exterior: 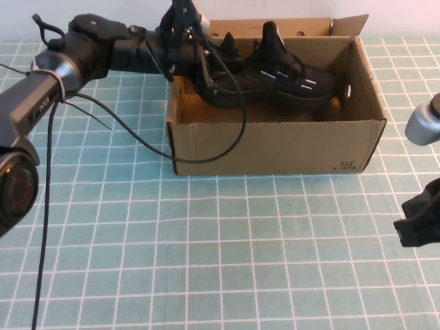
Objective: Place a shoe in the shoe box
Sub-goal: Place the shoe in the shoe box
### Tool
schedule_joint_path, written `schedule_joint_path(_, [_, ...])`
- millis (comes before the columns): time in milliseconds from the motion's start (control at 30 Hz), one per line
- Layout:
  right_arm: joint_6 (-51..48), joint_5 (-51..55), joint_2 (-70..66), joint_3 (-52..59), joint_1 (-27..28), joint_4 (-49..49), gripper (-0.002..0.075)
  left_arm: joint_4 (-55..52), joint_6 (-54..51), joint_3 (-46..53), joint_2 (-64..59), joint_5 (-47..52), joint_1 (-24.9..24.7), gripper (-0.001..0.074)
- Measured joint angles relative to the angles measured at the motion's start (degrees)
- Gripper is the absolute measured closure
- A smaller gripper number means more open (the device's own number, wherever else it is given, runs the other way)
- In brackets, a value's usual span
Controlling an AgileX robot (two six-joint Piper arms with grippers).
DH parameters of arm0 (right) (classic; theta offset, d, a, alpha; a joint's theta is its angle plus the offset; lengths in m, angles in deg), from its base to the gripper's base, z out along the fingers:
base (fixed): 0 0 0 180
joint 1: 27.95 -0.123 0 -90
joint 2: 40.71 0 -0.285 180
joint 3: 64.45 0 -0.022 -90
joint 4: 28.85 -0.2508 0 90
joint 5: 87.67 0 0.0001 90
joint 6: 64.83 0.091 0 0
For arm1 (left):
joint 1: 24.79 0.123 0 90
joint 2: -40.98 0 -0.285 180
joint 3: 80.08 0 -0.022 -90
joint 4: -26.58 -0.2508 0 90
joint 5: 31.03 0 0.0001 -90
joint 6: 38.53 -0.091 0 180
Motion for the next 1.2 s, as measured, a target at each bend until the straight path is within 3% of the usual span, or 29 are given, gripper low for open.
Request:
schedule_joint_path(800, [0.0,0.0,0.0,0.0,0.0,-1.8,0.0731,-1.1,-1.3,-0.1,-3.0,-4.4,-0.5,0.0673])
schedule_joint_path(900, [0.0,0.0,0.0,0.0,0.0,-1.9,0.0731,-1.5,-1.3,-0.1,-3.0,-5.9,-0.5,0.0596])
schedule_joint_path(1067, [0.0,0.0,0.0,0.0,0.0,-1.9,0.0731,-1.5,-0.5,-0.3,-2.9,-9.1,-0.5,0.0367])
schedule_joint_path(1200, [0.0,0.0,0.0,0.0,0.0,-2.0,0.0731,-1.5,6.8,-0.3,-1.5,-10.2,-0.5,0.0309])
